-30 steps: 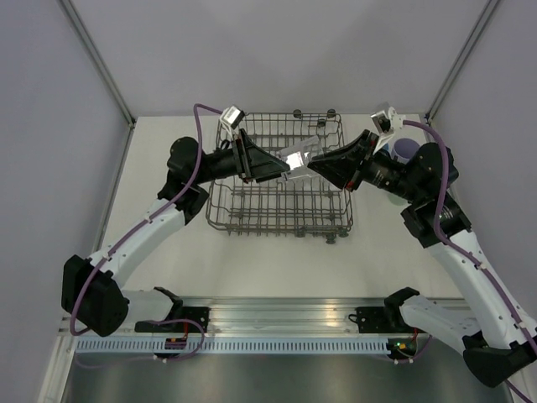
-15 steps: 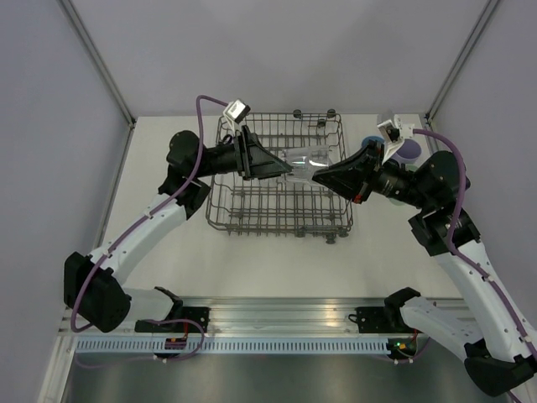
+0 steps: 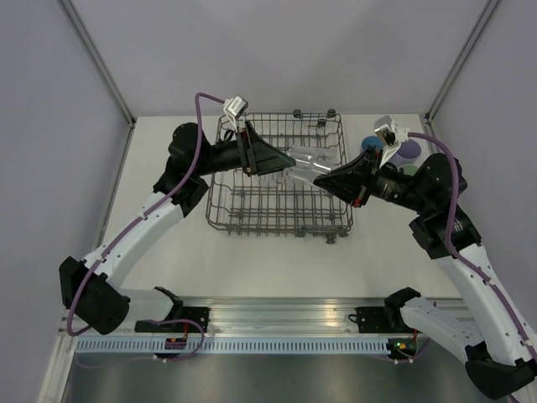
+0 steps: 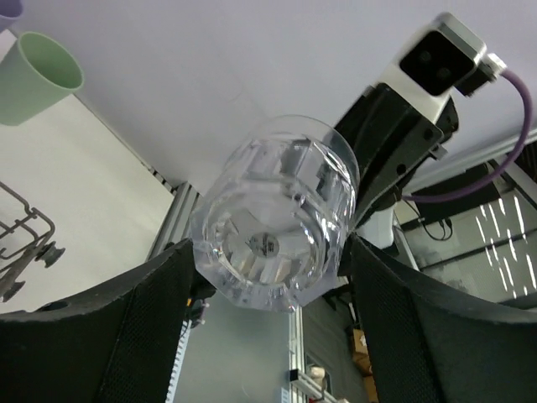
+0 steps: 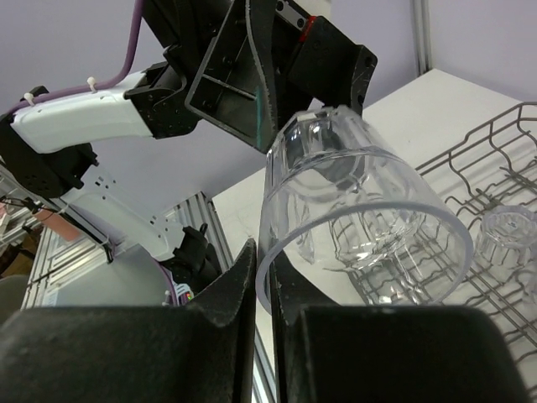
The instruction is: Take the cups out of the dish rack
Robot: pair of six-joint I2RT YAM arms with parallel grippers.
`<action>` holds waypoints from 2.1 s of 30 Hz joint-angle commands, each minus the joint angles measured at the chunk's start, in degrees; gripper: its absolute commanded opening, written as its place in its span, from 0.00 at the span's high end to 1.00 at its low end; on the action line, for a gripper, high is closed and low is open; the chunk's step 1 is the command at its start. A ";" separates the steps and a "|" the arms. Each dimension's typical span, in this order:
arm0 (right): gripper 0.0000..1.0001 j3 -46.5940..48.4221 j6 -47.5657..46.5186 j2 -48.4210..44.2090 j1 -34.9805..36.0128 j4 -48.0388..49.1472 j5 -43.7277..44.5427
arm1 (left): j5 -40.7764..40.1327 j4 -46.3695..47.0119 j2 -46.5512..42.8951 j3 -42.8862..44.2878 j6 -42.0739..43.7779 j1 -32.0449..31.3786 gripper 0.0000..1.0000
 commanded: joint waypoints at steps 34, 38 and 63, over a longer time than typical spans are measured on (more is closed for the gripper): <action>1.00 3.66 -13.01 18.25 -5.57 -47.32 58.43 | -32.07 -39.80 -16.49 -3.40 33.95 0.24 0.00; 1.00 0.50 -11.25 21.32 -6.27 -46.53 58.14 | -33.56 -42.44 -17.81 -3.05 36.50 0.24 0.00; 1.00 14.81 -14.77 50.86 -10.40 -37.38 54.54 | -38.05 -44.73 -20.53 -5.25 41.60 0.24 0.00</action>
